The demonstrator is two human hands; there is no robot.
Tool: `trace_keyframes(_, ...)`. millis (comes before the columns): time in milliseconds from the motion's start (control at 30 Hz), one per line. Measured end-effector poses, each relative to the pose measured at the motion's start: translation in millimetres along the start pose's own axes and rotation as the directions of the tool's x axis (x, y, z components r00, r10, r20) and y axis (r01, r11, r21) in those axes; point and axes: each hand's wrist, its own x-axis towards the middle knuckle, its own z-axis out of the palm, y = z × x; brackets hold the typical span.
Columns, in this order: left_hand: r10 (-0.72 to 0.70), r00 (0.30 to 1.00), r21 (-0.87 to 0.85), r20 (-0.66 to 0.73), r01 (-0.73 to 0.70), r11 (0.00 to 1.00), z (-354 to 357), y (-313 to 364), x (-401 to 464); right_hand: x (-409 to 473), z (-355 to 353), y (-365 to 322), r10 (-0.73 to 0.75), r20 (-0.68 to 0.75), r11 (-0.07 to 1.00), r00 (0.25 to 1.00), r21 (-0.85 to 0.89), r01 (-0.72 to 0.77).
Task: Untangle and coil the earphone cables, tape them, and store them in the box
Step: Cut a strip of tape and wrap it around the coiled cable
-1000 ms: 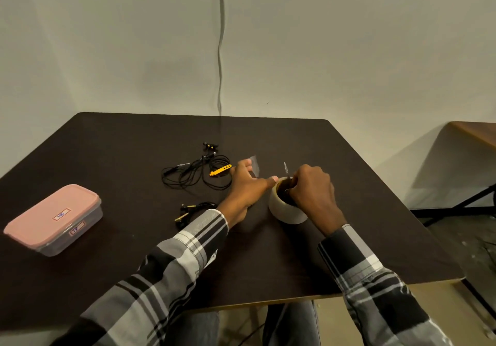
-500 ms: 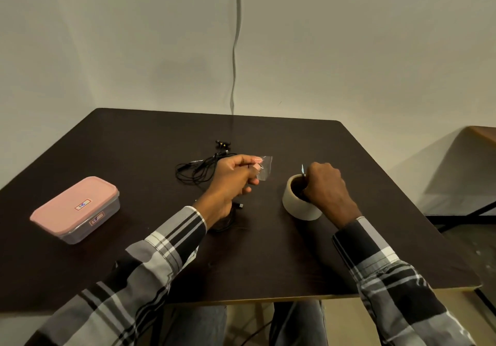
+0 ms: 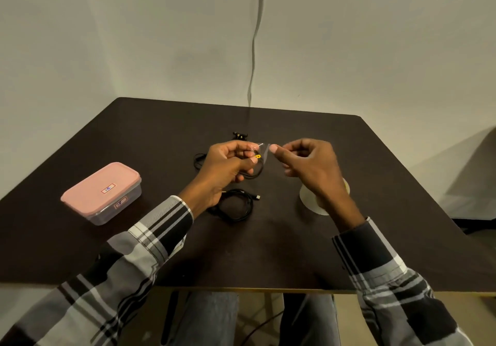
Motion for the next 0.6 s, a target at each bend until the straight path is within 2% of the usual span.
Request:
trace_keyframes(67, -0.004, 1.0, 0.006, -0.02, 0.004, 1.0, -6.2, 1.7, -3.8, -3.7, 16.2, -4.4, 0.082, 0.083, 0.983, 0.993, 0.16, -0.094)
trace_keyframes(133, -0.007, 0.999, 0.012, -0.031, 0.008, 1.0, -11.4, 1.1, -7.1, -5.0, 27.3, -5.2, 0.128, 0.116, 0.959, 0.985, 0.24, -0.153)
trace_keyframes(467, -0.059, 0.997, 0.03, -0.053, 0.06, 0.998, -31.4, -11.1, -17.8, -12.1, 46.1, -3.2, 0.181, 0.246, 0.884, 0.952, 0.383, -0.267)
trace_keyframes(533, -0.055, 0.997, 0.116, -0.058, 0.061, 0.991, -35.4, -14.5, -17.5, -12.0, 47.4, -1.7, 0.189, 0.251, 0.888, 0.949, 0.368, -0.274)
trace_keyframes(600, -0.002, 0.997, 0.273, -0.072, 0.022, 0.962, -39.4, -19.2, -15.5, -12.1, 49.3, 0.1, 0.198, 0.252, 0.896, 0.947, 0.345, -0.279)
